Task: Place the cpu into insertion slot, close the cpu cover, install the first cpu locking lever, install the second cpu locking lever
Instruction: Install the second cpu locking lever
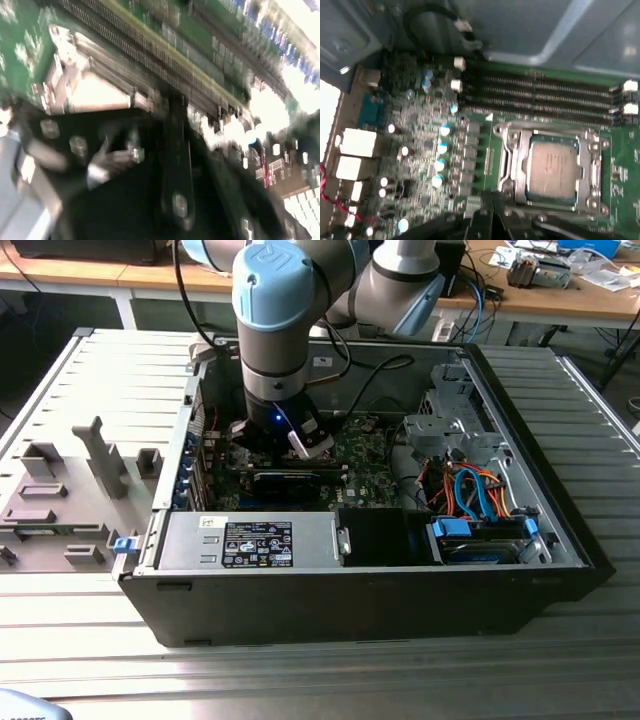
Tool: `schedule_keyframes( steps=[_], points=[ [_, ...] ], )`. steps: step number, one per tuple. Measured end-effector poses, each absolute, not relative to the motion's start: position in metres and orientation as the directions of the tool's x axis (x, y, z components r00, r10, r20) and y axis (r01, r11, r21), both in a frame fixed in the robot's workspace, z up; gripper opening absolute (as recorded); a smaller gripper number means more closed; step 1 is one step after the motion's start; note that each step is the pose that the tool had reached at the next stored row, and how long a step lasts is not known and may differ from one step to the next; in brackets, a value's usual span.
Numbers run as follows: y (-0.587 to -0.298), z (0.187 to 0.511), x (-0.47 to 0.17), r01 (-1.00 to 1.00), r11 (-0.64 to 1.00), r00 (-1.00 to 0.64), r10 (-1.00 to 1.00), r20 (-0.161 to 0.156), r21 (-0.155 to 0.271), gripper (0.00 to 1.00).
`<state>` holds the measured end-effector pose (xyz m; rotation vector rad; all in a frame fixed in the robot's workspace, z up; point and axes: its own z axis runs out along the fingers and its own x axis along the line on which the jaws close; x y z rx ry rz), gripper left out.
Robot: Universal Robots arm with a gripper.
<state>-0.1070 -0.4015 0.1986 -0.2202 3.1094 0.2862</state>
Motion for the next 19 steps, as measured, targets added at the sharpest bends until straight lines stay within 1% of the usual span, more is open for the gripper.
schedule_keyframes(
  steps=[2, 11, 15, 19],
  points=[
    [-0.401, 0.199, -0.107, -0.142, 0.973, -0.990, -0.140, -0.024, 0.181, 0.11],
    [-0.402, 0.208, -0.106, -0.142, 0.979, -0.990, -0.141, -0.019, 0.146, 0.11],
    [-0.399, 0.208, -0.088, -0.140, 0.981, -0.990, -0.141, -0.003, 0.133, 0.11],
    [-0.383, 0.208, -0.068, -0.138, 0.983, -0.990, -0.141, 0.016, 0.120, 0.11]
  ],
)
